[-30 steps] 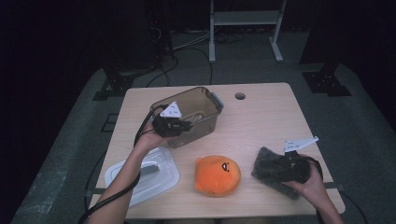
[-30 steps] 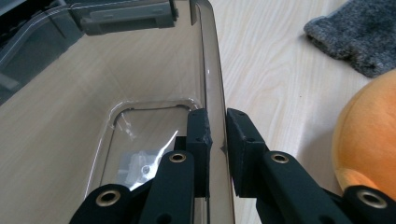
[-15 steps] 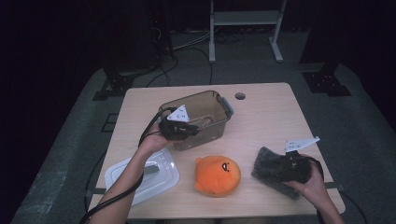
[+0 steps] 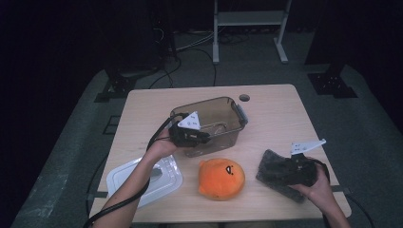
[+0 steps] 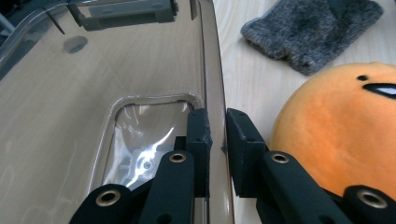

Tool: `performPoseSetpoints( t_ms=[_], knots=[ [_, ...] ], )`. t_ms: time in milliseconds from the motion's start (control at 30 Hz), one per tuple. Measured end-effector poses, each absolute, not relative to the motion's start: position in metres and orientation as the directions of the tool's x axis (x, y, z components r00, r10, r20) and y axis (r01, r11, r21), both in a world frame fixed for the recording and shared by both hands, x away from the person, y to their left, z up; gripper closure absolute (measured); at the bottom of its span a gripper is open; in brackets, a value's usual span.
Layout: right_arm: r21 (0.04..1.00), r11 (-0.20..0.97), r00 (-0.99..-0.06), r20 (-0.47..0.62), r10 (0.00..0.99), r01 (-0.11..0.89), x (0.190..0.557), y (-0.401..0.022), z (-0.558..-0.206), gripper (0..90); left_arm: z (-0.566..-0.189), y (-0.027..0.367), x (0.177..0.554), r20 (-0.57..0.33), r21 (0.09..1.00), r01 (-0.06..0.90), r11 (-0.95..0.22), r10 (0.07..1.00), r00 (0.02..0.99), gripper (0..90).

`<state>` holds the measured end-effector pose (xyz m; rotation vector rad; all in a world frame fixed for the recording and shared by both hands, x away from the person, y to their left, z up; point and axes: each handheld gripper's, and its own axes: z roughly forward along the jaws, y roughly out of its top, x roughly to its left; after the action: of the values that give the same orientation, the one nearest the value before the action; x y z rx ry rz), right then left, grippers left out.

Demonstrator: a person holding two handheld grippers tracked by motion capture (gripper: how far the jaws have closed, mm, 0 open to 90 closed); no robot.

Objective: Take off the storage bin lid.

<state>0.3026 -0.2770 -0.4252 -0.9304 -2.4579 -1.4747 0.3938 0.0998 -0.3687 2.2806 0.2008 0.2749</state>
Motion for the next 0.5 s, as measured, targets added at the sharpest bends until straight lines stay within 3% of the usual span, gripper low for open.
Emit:
performPoseSetpoints(
  t_ms=[333,500],
  knots=[
    [0.756,0.334,-0.802,0.405,0.439,0.563,0.3028,-0.2772,-0.4253,41.0,-0.3692,0.0973,0.3911,0.116,0.759,0.056,-0.649,0.219,0.969,79.6],
    [0.756,0.332,-0.802,0.406,0.438,0.564,0.3026,-0.2774,-0.4251,41.0,-0.3626,0.1003,0.3865,0.124,0.78,0.038,-0.624,0.214,0.969,64.2]
  ],
)
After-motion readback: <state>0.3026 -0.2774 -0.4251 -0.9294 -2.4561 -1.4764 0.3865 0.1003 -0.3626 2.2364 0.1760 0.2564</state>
